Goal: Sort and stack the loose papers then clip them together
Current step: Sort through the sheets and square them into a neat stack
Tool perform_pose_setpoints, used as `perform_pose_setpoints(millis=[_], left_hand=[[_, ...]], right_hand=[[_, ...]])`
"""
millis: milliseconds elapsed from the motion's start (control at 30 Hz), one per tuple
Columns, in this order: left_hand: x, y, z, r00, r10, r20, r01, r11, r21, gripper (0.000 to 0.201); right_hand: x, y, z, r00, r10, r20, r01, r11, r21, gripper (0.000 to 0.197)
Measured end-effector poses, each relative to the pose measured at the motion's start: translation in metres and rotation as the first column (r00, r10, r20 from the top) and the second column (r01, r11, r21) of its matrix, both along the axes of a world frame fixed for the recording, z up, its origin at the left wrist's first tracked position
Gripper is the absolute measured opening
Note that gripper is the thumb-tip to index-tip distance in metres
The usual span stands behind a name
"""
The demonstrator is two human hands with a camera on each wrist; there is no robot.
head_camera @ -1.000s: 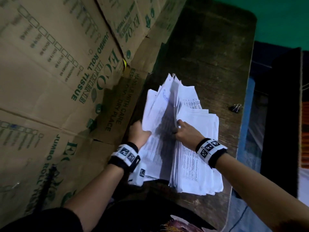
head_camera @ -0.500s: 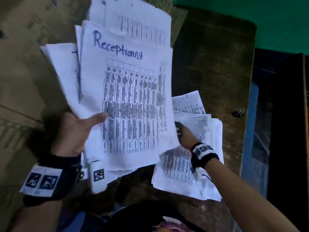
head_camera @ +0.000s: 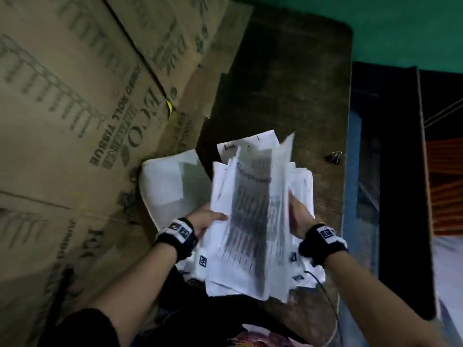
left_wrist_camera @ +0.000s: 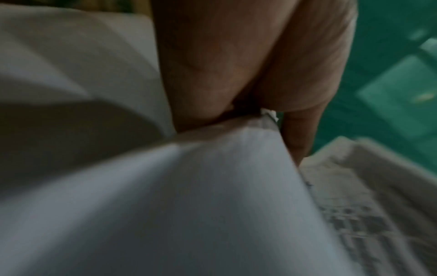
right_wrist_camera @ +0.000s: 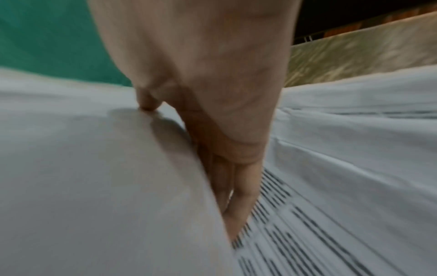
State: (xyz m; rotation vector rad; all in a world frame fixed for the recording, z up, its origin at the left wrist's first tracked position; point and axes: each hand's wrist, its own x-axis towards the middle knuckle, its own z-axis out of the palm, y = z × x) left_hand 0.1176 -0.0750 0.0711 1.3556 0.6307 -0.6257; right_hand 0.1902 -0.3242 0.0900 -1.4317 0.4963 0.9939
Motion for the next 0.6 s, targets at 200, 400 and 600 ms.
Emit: perform_pose_setpoints(millis=[200, 400, 600], left_hand=[[0.024, -0.038, 0.017, 0.971, -0.191, 0.14, 0.161, 0.965, 0.205, 0.037], [0.029, -0.041, 0.006, 0.989, -0.035, 0.143, 0.016, 0.991, 0.136, 0.037], [0.023, -0.048, -0.01, 0.988, -0.122, 0.09, 0.091, 0.953, 0.288, 0.035]], right_hand=[[-0.006, -0.027, -0.014, 0.949, -0.313, -0.027, 0.313, 0.936, 0.161, 0.07], [-0.001, -0.065, -0.033, 0.972, -0.201, 0.117, 0.198, 0.979, 0.037, 0.049], [0.003, -0.064, -0.072, 0.971, -0.071, 0.228, 0.163, 0.894, -0.418, 0.05]])
